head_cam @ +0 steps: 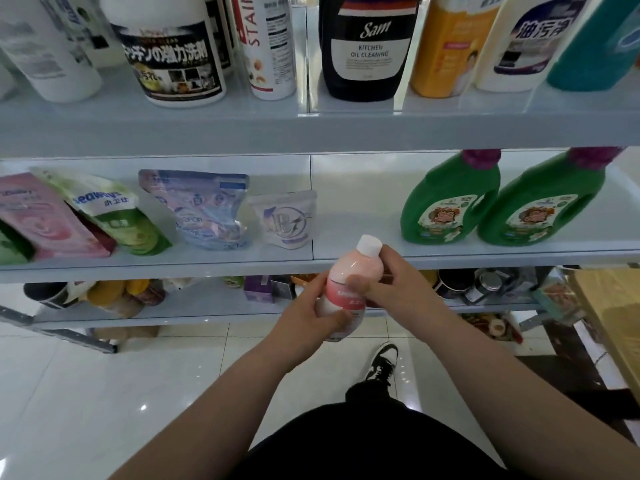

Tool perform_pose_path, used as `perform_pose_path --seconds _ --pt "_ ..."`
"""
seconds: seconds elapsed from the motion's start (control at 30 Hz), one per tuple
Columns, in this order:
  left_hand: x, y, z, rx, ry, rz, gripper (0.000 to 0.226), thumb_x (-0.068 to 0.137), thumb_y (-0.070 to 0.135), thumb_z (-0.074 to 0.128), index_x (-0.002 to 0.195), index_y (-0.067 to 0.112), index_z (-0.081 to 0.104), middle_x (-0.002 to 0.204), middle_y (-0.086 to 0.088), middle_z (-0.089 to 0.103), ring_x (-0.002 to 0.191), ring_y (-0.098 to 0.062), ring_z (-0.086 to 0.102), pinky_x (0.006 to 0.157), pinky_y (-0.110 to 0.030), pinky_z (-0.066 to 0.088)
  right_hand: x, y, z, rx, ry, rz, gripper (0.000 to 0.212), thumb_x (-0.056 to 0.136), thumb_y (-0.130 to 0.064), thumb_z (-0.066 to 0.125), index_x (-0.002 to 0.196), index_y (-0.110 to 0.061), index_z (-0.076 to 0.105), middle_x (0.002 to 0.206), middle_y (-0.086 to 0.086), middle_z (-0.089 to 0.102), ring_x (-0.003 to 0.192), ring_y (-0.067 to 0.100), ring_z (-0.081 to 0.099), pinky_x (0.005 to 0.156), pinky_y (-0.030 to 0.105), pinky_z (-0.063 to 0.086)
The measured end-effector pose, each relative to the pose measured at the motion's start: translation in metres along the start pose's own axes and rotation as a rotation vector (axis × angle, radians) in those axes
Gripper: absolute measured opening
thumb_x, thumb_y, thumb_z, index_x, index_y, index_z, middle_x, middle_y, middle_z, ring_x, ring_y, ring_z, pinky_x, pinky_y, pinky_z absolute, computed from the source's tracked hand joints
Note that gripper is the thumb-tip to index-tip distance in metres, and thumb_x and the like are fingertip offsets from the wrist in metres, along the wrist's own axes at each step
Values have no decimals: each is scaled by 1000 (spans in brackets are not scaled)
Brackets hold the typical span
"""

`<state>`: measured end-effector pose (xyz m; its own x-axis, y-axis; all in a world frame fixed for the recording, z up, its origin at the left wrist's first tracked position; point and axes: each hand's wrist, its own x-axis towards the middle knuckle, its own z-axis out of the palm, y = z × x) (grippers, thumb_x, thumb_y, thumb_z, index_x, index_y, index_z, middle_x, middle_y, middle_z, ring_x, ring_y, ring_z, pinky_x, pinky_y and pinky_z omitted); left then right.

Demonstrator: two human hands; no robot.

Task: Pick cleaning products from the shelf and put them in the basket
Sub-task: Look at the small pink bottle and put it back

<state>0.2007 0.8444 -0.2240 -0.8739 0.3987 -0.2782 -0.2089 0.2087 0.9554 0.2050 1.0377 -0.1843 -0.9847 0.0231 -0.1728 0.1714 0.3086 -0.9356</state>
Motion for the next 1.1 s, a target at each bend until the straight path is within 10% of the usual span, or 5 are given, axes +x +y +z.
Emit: perform_pose_path --seconds 0.2,0.37,0.63,0.97,1.1 --pt "67 1 7 217 69 -74 37 74 42 76 108 46 60 95 27 70 86 11 65 66 -6 47 54 17 -21 -76 67 7 50 83 -38 84 119 -50 52 105 -27 65 94 -6 65 76 10 51" --pt "116 -1 4 708 122 -38 40 88 15 62 128 12 60 122 -4 61 113 -24 56 92 -30 44 105 23 -45 -137 88 -29 50 85 -33 83 116 -49 47 102 -32 56 86 -25 53 65 0 40" --pt "145 -32 -6 1281 -139 -117 79 91 32 60 160 26 22 166 -8 13 155 -30 6 126 -49 12 174 35 -48 -235 57 -89 55 82 -32 84 125 -38 49 123 -4 57 103 14 56 80 21 42" --pt "139 -40 -7 1293 -187 -151 77 97 21 50 163 24 11 172 -6 -5 158 -30 -7 127 -51 12 184 37 -31 -263 30 -56 64 81 -33 85 135 -30 50 125 -2 51 109 18 53 93 35 43" --pt "123 -34 -4 1284 -160 -112 68 96 21 51 159 21 27 167 -10 22 154 -30 18 122 -48 25 173 35 -25 -275 48 -54 74 84 -30 83 145 -21 43 131 0 52 115 19 53 92 31 40"
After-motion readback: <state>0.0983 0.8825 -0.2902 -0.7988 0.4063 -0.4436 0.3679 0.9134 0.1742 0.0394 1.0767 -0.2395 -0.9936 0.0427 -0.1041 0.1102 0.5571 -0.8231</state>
